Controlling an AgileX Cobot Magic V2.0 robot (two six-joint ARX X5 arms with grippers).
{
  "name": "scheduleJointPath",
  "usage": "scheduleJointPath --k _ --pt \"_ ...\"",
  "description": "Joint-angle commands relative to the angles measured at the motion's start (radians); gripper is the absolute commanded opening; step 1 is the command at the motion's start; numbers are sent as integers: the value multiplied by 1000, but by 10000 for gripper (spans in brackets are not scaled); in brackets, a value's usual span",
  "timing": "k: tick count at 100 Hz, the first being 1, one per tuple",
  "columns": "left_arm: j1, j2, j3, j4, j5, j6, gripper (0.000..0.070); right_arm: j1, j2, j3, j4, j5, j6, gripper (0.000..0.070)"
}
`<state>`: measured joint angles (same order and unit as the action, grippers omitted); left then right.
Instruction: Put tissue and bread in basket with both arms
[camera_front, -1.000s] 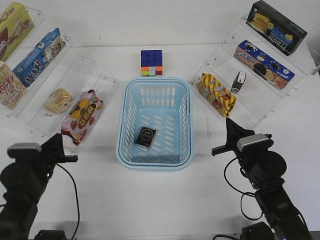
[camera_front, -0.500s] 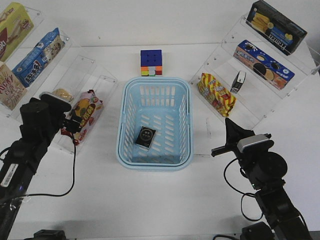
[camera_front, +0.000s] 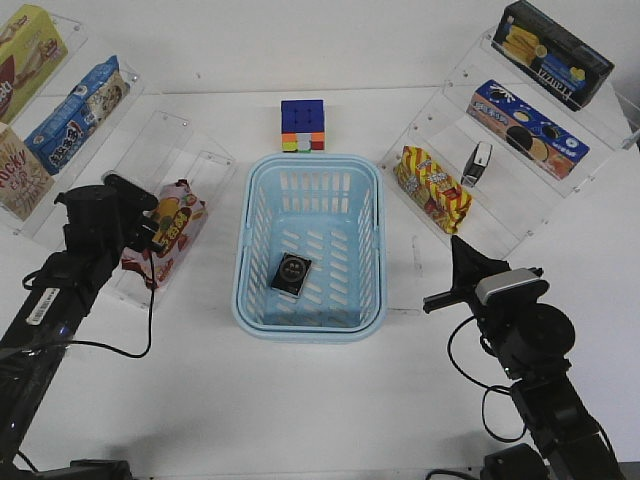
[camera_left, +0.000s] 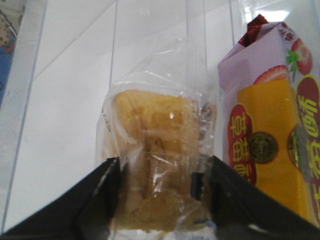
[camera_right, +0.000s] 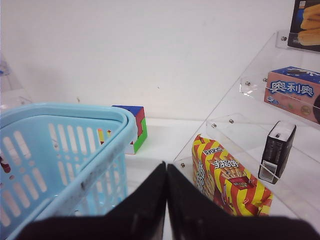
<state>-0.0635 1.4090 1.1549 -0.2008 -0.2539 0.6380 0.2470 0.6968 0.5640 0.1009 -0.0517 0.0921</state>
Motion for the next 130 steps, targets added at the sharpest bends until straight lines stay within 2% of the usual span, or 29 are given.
scheduleJointPath --k 1,7,24,30,39,46,55,62,67,71,78,86,90,108,117,123,130 --pt "-2 10 20 13 -19 0 67 3 4 7 10 -1 13 0" --pt "-2 3 24 24 -28 1 32 3 4 7 10 -1 13 0" --pt "-23 -40 86 5 -34 -15 34 3 4 7 10 -1 13 0" --pt "-44 -69 126 -12 -34 -69 34 3 4 7 10 -1 12 0" --pt "-89 -116 189 -57 -6 -205 35 3 4 7 10 -1 12 0" --pt "-124 -154 229 -110 124 -304 35 3 4 7 10 0 12 0" --pt "-167 -194 241 -128 409 -421 38 3 4 7 10 0 12 0" --pt "-204 -200 241 -133 621 -478 41 3 4 7 10 0 13 0" --pt "-235 -195 241 -143 715 -500 42 3 4 7 10 0 13 0" --pt "-264 -182 241 -148 750 -502 43 3 4 7 10 0 13 0" --pt "-320 -156 241 -171 751 -500 70 3 4 7 10 0 13 0" --pt "-380 -108 241 -190 750 -501 207 3 4 7 11 0 13 0" --pt "-401 -81 241 -193 750 -501 249 3 4 7 11 0 13 0" --pt "-442 -2 241 -171 750 -499 257 3 4 7 10 0 13 0" --pt "-441 -9 246 -164 747 -500 302 3 4 7 10 1 12 0" --pt "-431 -29 257 -167 710 -500 296 2 4 7 10 7 11 0" --pt "-409 -62 280 -178 629 -501 273 2 4 7 10 32 11 0"
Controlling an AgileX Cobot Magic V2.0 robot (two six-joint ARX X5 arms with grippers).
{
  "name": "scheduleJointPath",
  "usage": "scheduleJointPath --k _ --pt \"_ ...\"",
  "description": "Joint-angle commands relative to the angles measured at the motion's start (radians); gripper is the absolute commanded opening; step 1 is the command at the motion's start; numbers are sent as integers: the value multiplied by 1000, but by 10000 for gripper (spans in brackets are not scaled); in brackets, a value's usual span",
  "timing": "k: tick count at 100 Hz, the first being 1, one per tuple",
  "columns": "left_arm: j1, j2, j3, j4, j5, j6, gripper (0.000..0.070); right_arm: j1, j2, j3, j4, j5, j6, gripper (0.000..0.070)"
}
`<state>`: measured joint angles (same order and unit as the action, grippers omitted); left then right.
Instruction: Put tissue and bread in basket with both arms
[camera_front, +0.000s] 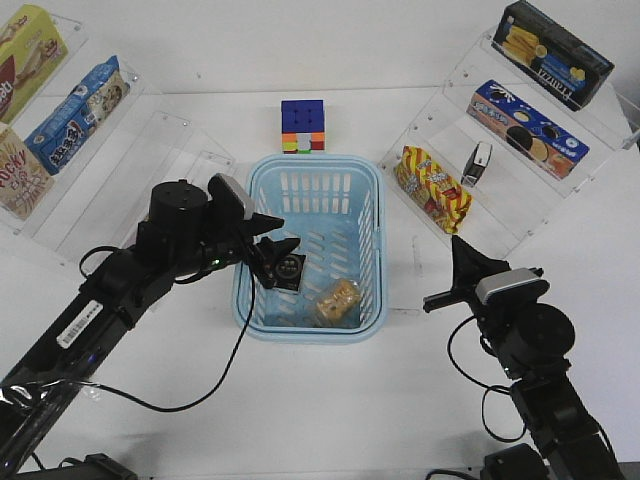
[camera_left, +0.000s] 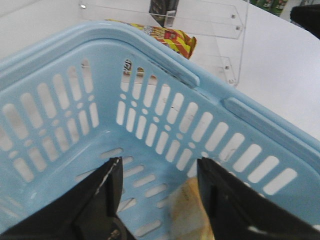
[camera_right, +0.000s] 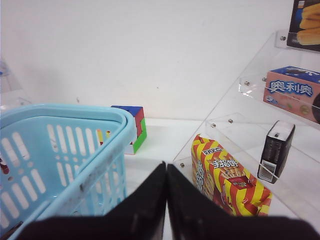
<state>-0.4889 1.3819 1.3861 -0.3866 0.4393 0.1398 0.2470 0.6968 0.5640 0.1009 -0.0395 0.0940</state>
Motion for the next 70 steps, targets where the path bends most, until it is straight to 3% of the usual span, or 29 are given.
scheduleJointPath --k 1,5,14,27,35,42,54,70 --pt "20 -41 53 5 -79 -3 269 2 3 7 10 23 8 0" --pt "35 -64 69 -13 -140 -2 214 2 3 7 6 36 9 0" --pt "61 -130 85 -58 -288 -8 0 1 -4 7 -6 65 9 0" --pt "97 -230 85 -177 -470 -55 1 1 -4 7 -9 69 10 0" --pt "127 -283 76 -272 -550 -58 1 2 -2 7 -9 68 11 0" --pt "153 -345 23 -278 -588 -82 1 2 -2 7 -11 66 10 0" --pt "189 -507 -197 -135 -615 -142 1 2 -3 7 -10 66 10 0" --pt "214 -738 -586 206 -652 -153 1 2 -2 7 -1 66 10 0"
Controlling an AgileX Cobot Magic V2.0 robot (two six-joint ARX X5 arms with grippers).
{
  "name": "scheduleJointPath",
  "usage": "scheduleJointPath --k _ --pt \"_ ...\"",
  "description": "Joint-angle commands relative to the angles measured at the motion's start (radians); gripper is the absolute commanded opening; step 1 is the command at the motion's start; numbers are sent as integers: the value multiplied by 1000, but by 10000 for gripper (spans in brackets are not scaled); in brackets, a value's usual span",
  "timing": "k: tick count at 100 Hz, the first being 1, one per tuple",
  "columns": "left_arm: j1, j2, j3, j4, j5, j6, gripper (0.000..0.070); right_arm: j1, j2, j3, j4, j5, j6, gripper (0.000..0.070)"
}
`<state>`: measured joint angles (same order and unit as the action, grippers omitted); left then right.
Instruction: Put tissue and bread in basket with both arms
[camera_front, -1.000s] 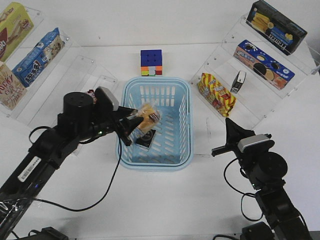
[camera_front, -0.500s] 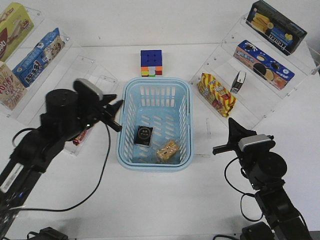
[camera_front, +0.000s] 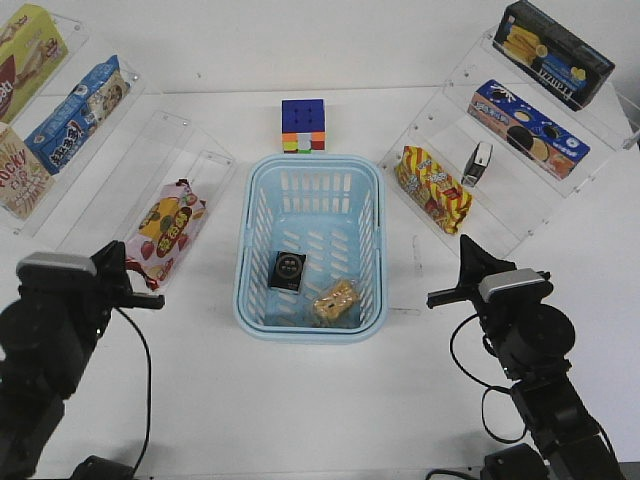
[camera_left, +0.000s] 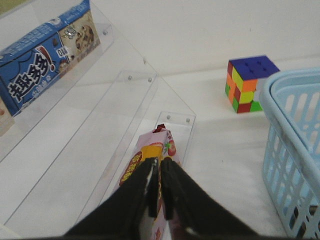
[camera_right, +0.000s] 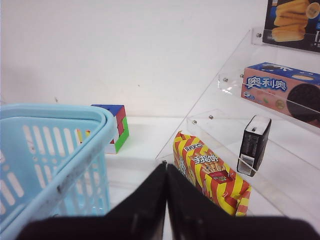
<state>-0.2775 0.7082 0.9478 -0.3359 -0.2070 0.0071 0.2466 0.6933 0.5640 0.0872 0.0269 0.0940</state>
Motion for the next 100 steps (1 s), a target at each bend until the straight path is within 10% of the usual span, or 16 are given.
scheduleJointPath --k 1,77,100 --pt "3 -76 -167 175 -6 -20 1 3 1 7 14 -1 10 0" --pt "37 -343 -348 199 -4 -12 1 3 1 7 32 0 10 0" --pt "179 -498 -645 367 122 -16 1 3 1 7 32 0 10 0"
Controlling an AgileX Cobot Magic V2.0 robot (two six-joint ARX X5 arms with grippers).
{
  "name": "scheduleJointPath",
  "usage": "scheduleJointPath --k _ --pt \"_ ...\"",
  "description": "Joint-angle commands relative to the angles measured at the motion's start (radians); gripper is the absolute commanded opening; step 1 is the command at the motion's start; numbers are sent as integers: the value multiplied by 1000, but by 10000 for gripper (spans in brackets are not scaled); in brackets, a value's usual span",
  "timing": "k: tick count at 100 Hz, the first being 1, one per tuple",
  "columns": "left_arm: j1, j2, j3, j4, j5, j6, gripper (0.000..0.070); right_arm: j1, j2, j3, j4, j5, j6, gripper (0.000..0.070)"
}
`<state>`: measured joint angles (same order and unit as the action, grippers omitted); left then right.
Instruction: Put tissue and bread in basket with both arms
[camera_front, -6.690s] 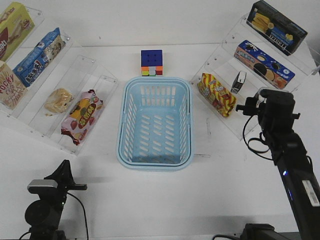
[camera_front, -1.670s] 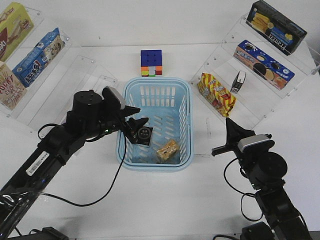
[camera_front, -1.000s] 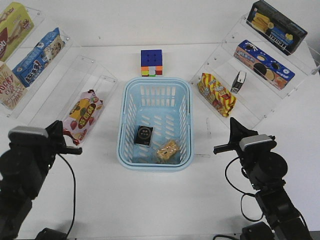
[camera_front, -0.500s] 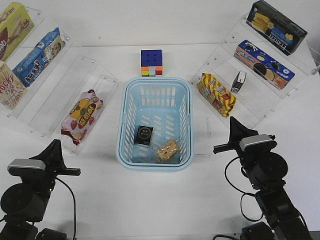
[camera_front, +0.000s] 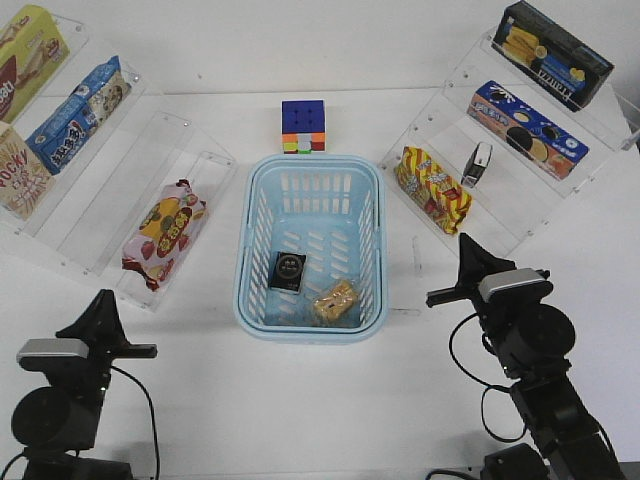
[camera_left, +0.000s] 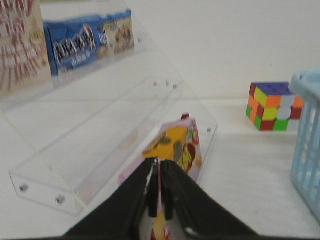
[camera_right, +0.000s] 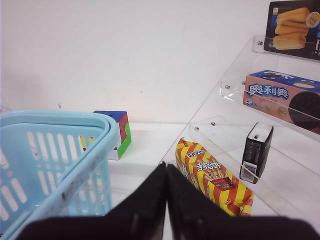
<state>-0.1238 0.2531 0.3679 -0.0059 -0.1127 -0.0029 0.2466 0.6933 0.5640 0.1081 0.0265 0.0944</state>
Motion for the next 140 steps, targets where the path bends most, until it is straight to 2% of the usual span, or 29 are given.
scheduleJointPath --k 1,27,46,132,140 --pt "30 -52 -78 41 32 -5 1 3 1 7 11 0 10 0" --pt "90 -250 -293 53 92 -10 1 3 1 7 11 0 10 0" --pt "94 -250 -355 70 140 -9 1 3 1 7 11 0 10 0" --pt "95 -249 -354 53 139 -6 1 2 1 7 10 4 6 0" --pt "95 -249 -354 53 139 -6 1 2 -6 -8 18 7 -43 0"
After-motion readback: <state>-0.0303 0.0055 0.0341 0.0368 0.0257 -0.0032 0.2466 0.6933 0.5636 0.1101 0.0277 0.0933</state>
